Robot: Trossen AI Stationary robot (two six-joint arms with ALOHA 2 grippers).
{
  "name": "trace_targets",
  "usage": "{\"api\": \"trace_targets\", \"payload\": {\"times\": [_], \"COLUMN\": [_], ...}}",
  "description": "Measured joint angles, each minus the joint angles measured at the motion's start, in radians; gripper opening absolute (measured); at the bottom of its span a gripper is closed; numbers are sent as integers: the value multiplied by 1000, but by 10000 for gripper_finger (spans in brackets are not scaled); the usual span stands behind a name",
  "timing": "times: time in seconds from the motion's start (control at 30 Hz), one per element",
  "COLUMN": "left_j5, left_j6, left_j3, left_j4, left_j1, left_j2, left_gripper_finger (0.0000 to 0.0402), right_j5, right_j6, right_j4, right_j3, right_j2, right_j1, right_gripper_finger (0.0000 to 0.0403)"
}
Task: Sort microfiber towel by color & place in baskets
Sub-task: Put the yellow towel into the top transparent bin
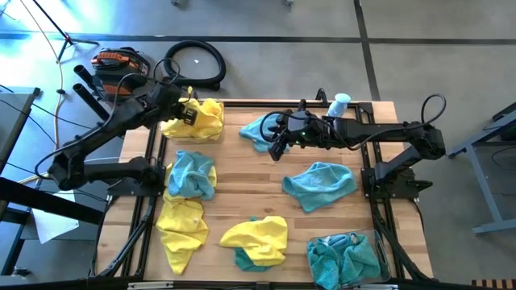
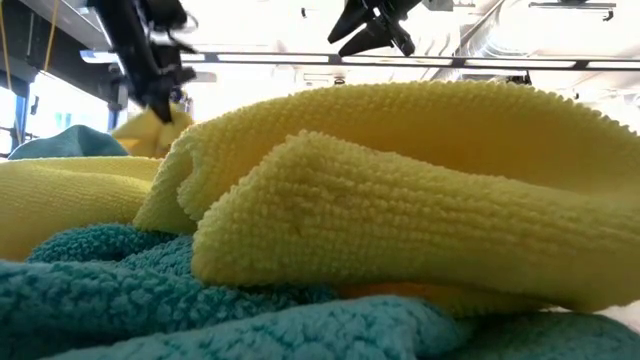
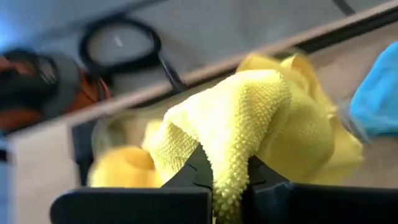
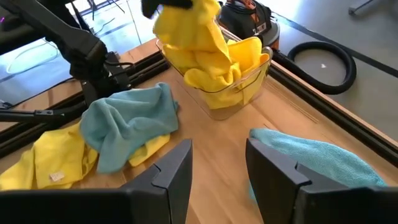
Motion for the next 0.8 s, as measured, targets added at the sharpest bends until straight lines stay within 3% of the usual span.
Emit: {"api": "trace_targets", "payload": {"times": [0.1,0.3,0.5,0.8], "left_j5": [72,96,264,273], "left_j6": [-19,-90,-115,-151], "left_j3": [-51,-93,-93,-89], "left_j4": [36,136,149,190], "left_j1": [70,123,150,150], "left_j2": [53,193,359,524], "left_gripper_finger": [1,19,53,133], "right_j5": [0,0,0,2], "right_j6": [7,26,52,90], "right_j4": [0,-2,-33,-71], "right_j3": [0,0,0,0], "right_j2": [0,0,0,0], "right_j1": [0,0,0,0], "right_gripper_finger": [145,145,145,145]}}
